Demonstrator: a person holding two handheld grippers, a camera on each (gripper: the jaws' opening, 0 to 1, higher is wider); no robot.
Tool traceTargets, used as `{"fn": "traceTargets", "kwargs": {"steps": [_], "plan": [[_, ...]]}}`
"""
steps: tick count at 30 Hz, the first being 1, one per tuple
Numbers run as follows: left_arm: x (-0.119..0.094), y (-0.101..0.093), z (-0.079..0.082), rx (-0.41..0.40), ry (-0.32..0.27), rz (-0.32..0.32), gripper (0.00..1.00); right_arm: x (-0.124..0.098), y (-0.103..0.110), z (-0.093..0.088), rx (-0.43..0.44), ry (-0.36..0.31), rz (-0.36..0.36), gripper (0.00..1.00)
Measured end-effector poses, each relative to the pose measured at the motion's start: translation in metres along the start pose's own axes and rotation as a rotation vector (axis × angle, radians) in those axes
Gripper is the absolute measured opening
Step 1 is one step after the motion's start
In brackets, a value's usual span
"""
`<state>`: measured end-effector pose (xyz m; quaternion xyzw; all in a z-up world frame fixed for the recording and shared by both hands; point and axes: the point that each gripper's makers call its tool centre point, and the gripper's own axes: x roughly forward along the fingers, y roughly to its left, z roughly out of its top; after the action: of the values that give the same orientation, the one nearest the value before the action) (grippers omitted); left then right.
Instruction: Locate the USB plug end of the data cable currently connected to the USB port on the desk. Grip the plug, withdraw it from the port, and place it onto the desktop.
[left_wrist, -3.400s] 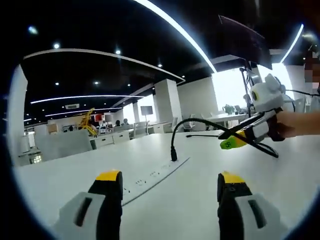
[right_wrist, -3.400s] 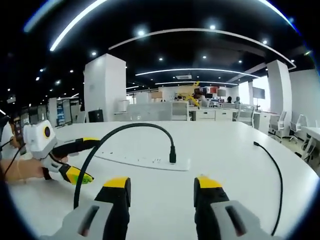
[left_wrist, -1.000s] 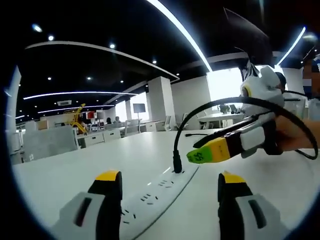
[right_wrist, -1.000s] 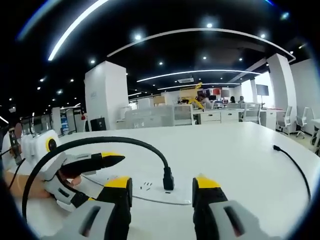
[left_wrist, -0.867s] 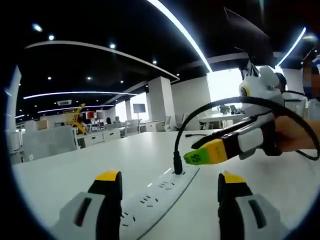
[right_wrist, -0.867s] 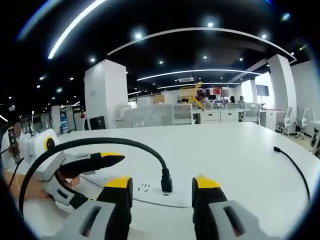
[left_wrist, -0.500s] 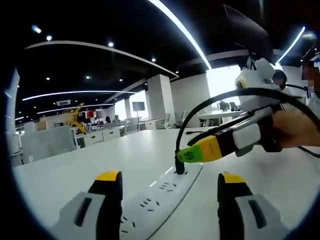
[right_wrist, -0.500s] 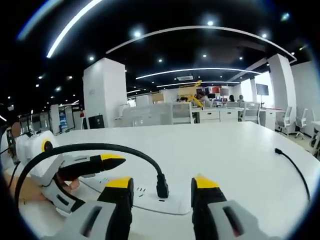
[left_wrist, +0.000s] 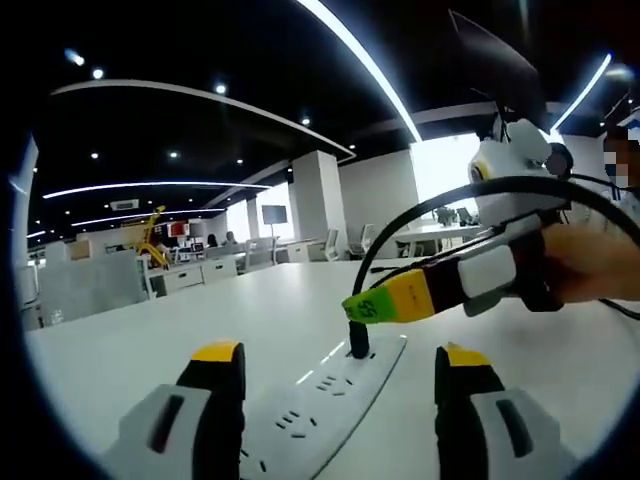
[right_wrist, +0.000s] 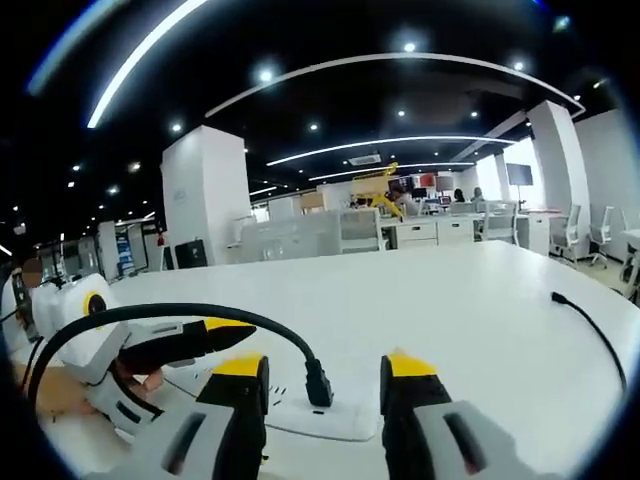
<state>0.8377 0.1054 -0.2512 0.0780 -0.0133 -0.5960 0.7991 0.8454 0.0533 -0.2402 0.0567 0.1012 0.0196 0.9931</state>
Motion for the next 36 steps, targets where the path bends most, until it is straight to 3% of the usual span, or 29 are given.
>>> {"fn": "traceTargets", "kwargs": {"steps": [14,36], "plan": [[0.006,-0.0031,0.002,0.009,-0.009,-0.012,0.77,0.0078,0.0071,-0.0075,-0.027,0.017,0.011,0.42],[0.0099,-0.0097,-0.0017,0.03,0.01,-0.041,0.76,0.0101,0.005,-0.0073,-0.036,-0.009,0.012,0.31]]}}
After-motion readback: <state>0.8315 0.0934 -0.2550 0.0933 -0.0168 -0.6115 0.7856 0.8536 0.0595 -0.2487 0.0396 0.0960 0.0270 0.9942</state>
